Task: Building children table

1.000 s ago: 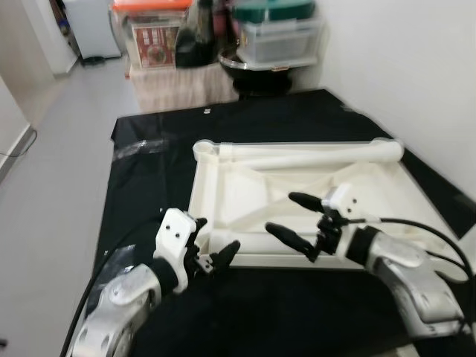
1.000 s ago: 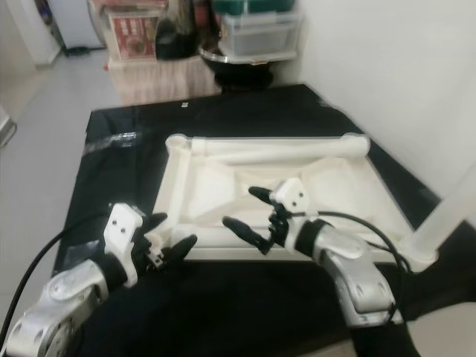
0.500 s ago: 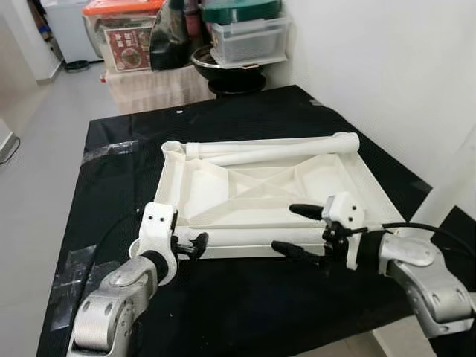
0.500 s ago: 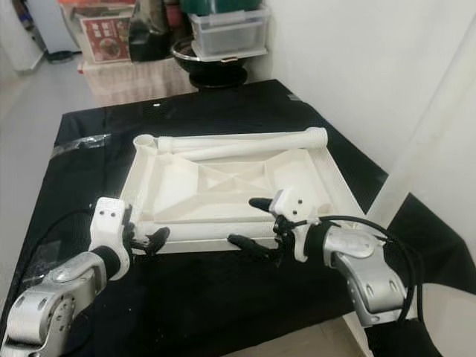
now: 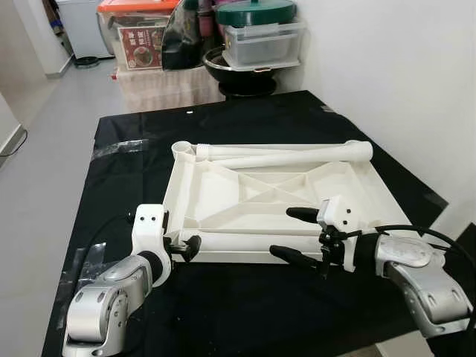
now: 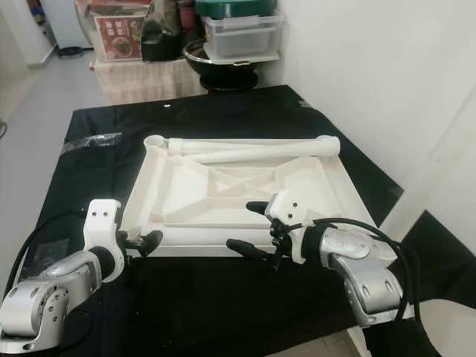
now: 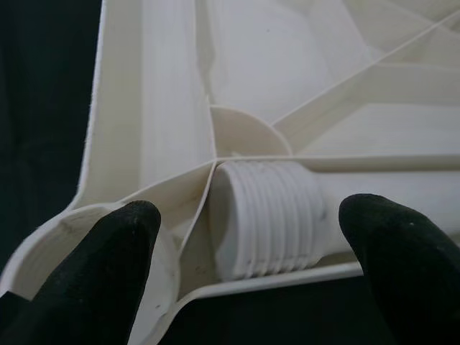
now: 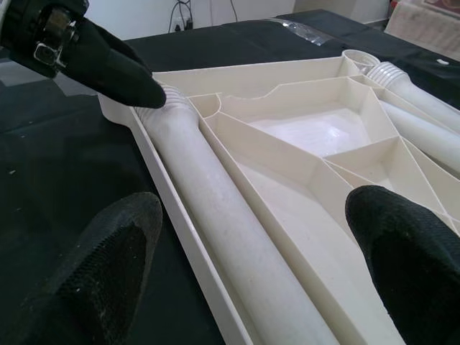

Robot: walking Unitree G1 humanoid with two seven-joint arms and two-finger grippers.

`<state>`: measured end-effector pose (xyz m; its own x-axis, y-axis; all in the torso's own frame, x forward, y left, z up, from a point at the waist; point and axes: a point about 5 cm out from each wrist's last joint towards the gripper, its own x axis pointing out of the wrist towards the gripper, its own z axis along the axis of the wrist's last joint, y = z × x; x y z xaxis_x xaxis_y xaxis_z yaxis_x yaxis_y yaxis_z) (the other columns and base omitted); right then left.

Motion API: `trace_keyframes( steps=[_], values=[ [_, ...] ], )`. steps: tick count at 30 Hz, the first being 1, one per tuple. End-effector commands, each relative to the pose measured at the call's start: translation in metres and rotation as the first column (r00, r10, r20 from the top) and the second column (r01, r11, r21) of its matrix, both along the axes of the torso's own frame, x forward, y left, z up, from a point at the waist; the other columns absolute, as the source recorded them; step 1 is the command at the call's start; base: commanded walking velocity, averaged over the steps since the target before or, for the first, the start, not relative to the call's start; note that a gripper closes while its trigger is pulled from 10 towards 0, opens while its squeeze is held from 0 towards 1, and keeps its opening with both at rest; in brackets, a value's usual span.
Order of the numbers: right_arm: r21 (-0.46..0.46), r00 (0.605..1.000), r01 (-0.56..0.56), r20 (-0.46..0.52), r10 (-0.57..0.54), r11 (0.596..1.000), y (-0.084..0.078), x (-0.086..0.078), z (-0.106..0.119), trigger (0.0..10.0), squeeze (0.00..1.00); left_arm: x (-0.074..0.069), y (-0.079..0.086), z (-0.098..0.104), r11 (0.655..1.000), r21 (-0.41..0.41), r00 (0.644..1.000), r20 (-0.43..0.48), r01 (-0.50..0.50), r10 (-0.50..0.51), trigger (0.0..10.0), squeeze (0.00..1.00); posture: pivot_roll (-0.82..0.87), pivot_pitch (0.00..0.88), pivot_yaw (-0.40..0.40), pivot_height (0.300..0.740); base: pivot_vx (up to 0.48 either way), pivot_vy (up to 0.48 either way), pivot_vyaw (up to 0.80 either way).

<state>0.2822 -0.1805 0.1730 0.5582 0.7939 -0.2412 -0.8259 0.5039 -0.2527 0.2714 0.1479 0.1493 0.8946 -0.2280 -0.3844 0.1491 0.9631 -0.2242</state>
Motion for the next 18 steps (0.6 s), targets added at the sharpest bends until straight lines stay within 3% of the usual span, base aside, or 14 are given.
trace_keyframes(
  steps=[1,14,18],
  values=[
    [-0.007,1.0,-0.017,0.011,0.017,1.0,0.0031,-0.0023,0.0005,10.0,0.0,0.0003,0.0,-0.0035,1.0,-0.017,1.0,-0.028,0.0,-0.001,10.0,0.0,0.0,0.054,-0.012,0.74,0.0,0.0,0.0],
    [-0.012,1.0,-0.007,0.022,0.007,1.0,0.0027,-0.0043,0.0017,10.0,0.0,0.0073,-0.0016,-0.0077,0.994,-0.106,0.997,-0.083,-0.001,-0.008,10.0,0.0,-0.01,0.05,-0.008,0.74,0.0,0.0,0.0],
    [-0.007,1.0,-0.006,0.022,0.006,1.0,0.003,-0.0039,0.0022,10.0,0.0,0.0086,-0.0049,-0.0004,0.992,-0.122,0.998,-0.053,0.023,-0.029,10.0,0.0,-0.01,0.05,-0.011,0.74,0.0,0.0,0.0]
  ],
)
